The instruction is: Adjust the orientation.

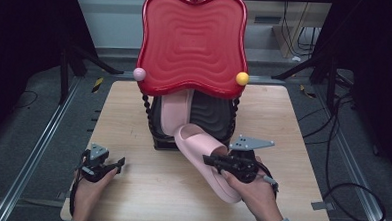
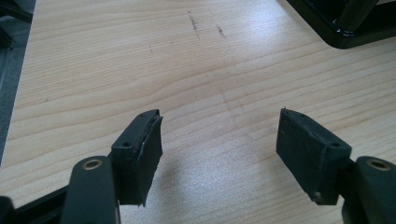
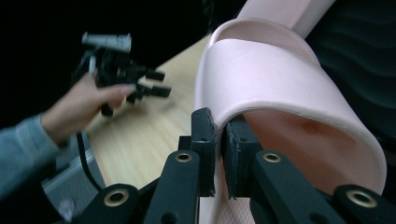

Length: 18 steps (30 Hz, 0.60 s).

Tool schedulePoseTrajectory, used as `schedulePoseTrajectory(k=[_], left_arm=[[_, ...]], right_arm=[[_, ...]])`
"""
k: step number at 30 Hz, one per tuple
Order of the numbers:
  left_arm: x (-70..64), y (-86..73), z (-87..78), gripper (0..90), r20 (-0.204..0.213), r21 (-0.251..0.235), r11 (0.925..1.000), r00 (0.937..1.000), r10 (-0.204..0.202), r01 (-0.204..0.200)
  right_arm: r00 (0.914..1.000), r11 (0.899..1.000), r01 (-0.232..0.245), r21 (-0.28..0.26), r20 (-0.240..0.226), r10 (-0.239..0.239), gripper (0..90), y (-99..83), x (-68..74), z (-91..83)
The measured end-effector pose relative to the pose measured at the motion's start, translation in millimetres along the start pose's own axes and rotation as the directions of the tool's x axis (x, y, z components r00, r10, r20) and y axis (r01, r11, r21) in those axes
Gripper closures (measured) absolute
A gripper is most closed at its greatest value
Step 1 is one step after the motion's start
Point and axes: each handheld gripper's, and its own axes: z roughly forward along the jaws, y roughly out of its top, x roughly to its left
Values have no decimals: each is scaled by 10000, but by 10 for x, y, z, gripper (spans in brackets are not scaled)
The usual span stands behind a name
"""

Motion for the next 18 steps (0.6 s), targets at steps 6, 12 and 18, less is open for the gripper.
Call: schedulePoseTrajectory(k=[6, 12, 18], left_arm=[[-9, 3, 4, 308, 7, 1, 10000, 10000, 31, -31], [-1, 2, -1, 308, 10, -8, 10000, 10000, -9, 9], [-16, 7, 2, 308, 15, 7, 10000, 10000, 40, -40]], right_arm=[[9991, 9995, -289, -107, 310, 292, 838, 84, -73, 26], [9951, 9989, -385, -263, 902, 408, 841, 136, -139, 57], [9897, 9973, -513, -525, 1310, 578, 841, 159, -165, 68]])
